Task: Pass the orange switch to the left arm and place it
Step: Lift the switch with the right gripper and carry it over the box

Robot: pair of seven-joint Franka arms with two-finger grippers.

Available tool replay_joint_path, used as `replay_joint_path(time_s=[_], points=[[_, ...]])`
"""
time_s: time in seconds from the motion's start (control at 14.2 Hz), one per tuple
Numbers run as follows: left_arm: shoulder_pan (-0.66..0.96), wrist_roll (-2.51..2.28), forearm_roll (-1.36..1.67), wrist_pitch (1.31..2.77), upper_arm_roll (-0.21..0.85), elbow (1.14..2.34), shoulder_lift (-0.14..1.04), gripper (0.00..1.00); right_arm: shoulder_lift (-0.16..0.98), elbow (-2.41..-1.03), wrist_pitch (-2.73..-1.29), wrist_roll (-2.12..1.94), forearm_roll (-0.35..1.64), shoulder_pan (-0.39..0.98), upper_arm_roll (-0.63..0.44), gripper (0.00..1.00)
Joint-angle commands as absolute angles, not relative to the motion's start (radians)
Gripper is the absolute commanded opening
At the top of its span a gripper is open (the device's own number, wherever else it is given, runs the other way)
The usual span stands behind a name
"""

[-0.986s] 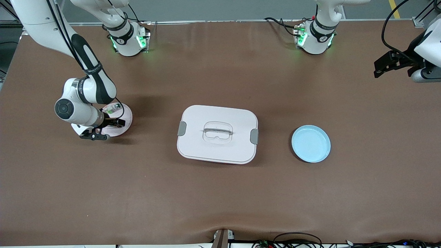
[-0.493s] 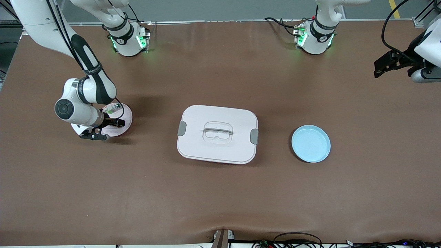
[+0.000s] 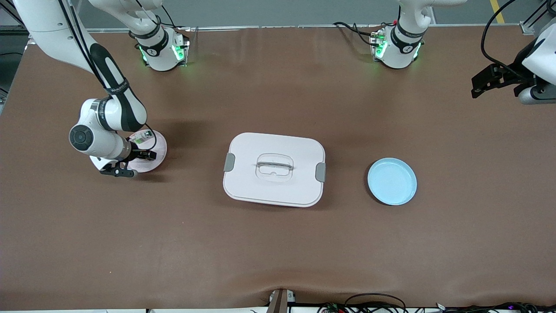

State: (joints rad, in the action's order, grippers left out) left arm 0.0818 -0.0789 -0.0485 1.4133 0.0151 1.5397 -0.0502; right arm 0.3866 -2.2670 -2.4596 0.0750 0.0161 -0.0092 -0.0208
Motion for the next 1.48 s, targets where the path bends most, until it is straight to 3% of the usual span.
replay_joint_path(time_s=[0.0, 0.56, 0.92, 1.27, 1.41], points=[[0.077, -0.057, -0.041, 1.399, 0.017, 1.539, -0.058, 1.00, 0.384, -2.272, -2.462, 0.100, 0.000, -0.008, -0.015, 0.31], [0.077, -0.057, -0.038, 1.405, 0.018, 1.545, -0.055, 1.00, 0.321, -2.244, -2.343, 0.098, 0.000, 0.018, -0.014, 0.29], [0.077, -0.057, -0.037, 1.430, 0.018, 1.545, -0.040, 1.00, 0.250, -2.093, -1.992, 0.136, 0.000, 0.051, -0.012, 0.29], [0.078, -0.057, -0.014, 1.483, 0.020, 1.543, -0.028, 1.00, 0.245, -1.788, -1.529, 0.346, 0.014, 0.175, -0.011, 0.29], [0.078, -0.058, 0.017, 1.486, 0.020, 1.543, -0.029, 1.00, 0.250, -1.695, -1.436, 0.415, 0.044, 0.221, -0.009, 0.28]])
